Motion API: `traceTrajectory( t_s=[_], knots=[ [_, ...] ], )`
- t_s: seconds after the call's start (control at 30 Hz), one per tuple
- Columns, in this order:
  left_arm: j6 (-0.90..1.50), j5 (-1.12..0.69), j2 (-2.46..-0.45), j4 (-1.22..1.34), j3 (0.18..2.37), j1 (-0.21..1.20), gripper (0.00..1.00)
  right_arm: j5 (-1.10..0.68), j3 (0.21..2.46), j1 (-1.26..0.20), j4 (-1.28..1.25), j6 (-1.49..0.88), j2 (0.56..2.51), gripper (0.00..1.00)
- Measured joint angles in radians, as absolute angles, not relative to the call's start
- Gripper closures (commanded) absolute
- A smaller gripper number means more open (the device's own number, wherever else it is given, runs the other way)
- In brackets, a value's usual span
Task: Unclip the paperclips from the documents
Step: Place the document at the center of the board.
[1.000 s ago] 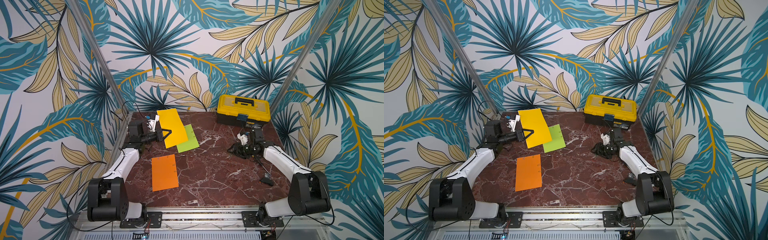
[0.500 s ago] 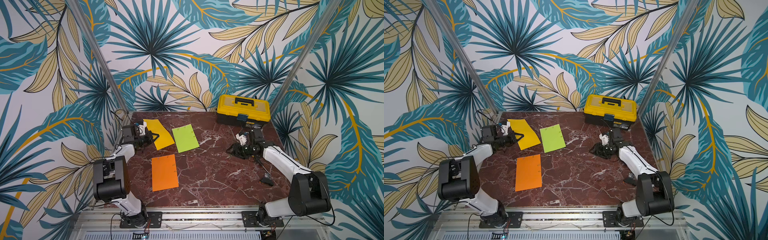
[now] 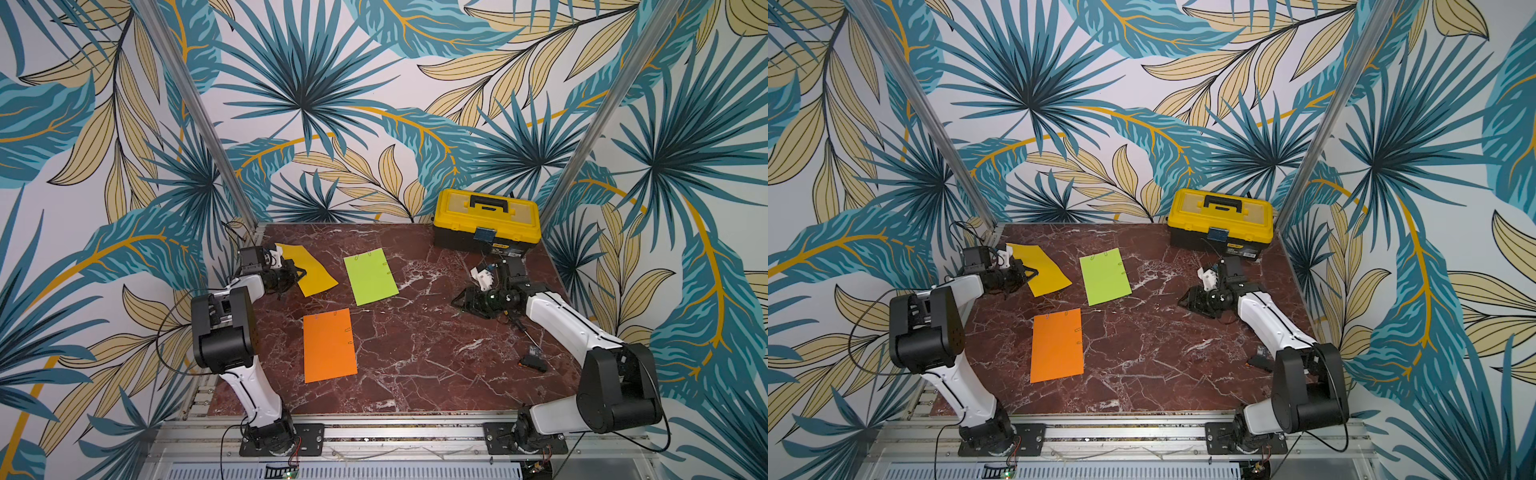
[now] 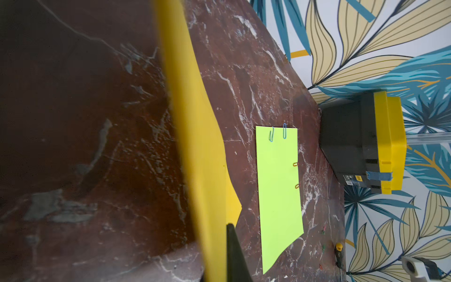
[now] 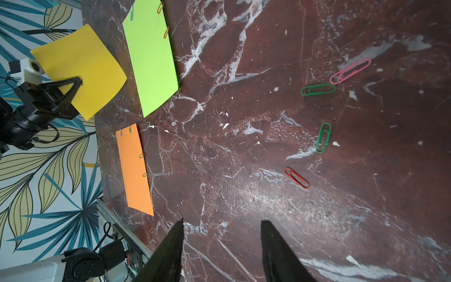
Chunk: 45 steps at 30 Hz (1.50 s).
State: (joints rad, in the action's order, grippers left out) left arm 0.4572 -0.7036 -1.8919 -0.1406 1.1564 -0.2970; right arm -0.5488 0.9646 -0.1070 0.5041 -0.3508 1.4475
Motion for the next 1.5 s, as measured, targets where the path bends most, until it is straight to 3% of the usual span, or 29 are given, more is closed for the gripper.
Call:
traceTrajectory(
  t_s=[0.17, 0.67, 0.9, 1.17, 1.5],
  knots=[
    [0.443, -0.674, -1.936, -0.202, 1.189, -0.308, 0.98, -0.556, 0.967, -0.108, 0.503, -0.351, 1.446, 0.48],
    [0.421, -0.561, -1.942, -0.349, 1.199, -0.335, 0.38, -0.58, 0.967, -0.118, 0.49, -0.352, 1.446, 0.47],
    [0.408, -0.455, -1.892, -0.394, 1.191, -0.338, 0.24, -0.585, 0.967, -0.13, 0.47, -0.351, 1.447, 0.45],
    [0.381, -0.381, -1.72, -0.408, 1.148, -0.286, 0.22, -0.597, 0.965, -0.143, 0.427, -0.351, 1.507, 0.44],
    [0.354, -0.372, -1.617, -0.408, 1.148, 0.007, 0.24, -0.609, 0.964, -0.146, 0.382, -0.347, 1.534, 0.42]
  ],
)
